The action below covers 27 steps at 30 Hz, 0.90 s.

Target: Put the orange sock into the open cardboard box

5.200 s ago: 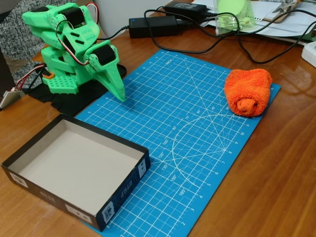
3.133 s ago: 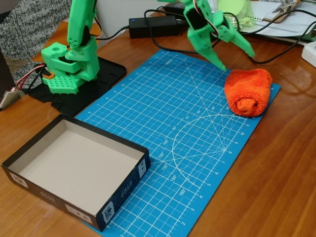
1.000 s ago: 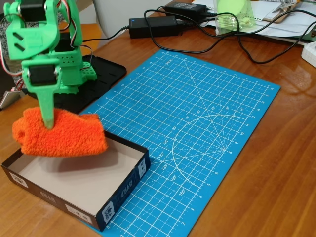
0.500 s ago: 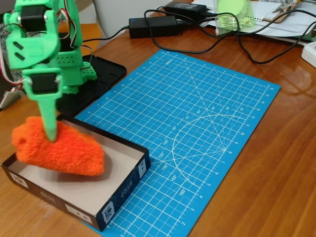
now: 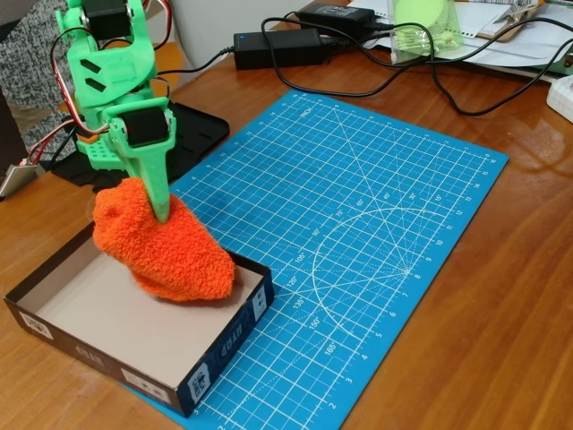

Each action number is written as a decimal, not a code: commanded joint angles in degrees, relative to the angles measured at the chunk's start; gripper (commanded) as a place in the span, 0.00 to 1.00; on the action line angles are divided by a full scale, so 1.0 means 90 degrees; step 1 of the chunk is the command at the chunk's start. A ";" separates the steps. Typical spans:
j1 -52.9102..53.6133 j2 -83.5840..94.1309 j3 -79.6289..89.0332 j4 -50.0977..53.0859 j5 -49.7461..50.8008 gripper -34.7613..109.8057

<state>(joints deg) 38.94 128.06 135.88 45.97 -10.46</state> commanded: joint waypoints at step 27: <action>-0.1484 0.1621 0.1182 -0.0732 -0.1006 0.57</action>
<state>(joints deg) 33.84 135.70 144.67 33.05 -22.68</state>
